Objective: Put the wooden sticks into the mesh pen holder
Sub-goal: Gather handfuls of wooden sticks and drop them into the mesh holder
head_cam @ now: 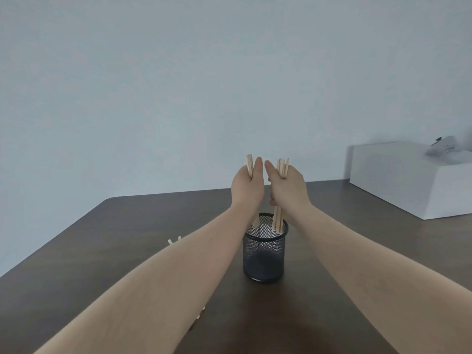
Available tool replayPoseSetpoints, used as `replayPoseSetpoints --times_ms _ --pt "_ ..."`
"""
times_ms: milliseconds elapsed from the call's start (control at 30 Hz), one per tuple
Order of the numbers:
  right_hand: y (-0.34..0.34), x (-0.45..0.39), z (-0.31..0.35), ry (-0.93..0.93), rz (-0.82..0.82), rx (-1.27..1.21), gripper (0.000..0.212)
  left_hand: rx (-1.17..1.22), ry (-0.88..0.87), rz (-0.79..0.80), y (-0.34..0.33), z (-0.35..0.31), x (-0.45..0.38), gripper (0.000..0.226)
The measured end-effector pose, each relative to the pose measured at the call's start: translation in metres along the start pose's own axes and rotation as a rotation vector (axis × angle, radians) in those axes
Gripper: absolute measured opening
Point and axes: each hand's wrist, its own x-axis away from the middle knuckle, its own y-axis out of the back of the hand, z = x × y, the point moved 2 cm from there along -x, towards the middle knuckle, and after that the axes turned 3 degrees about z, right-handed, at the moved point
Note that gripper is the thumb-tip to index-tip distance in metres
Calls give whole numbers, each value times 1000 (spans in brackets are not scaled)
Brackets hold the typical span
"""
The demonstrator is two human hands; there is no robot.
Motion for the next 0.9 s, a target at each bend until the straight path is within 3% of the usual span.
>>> replayPoseSetpoints --times_ms 167,333,500,600,633,667,767,833,900 --pt "-4 2 -3 0 15 38 33 -87 -34 -51 10 8 -1 41" --pt "-6 4 0 28 -43 70 17 -53 -58 -100 21 3 3 19" --pt "-4 4 18 139 -85 172 19 -88 -41 -224 54 -10 0 38" --pt "-7 13 39 284 -168 296 21 -289 57 -274 95 -6 -7 27" --pt "-11 21 48 337 -188 326 22 -395 110 -252 110 -3 -7 15" --pt "-15 31 57 389 -187 341 21 -506 175 -214 125 1 -6 18" --pt "-39 68 76 377 -13 373 21 -777 409 8 161 15 14 29" --pt "-60 89 73 186 275 631 33 -874 527 143 176 28 31 26" --pt "-78 107 58 -113 647 825 30 -905 609 240 188 42 45 24"
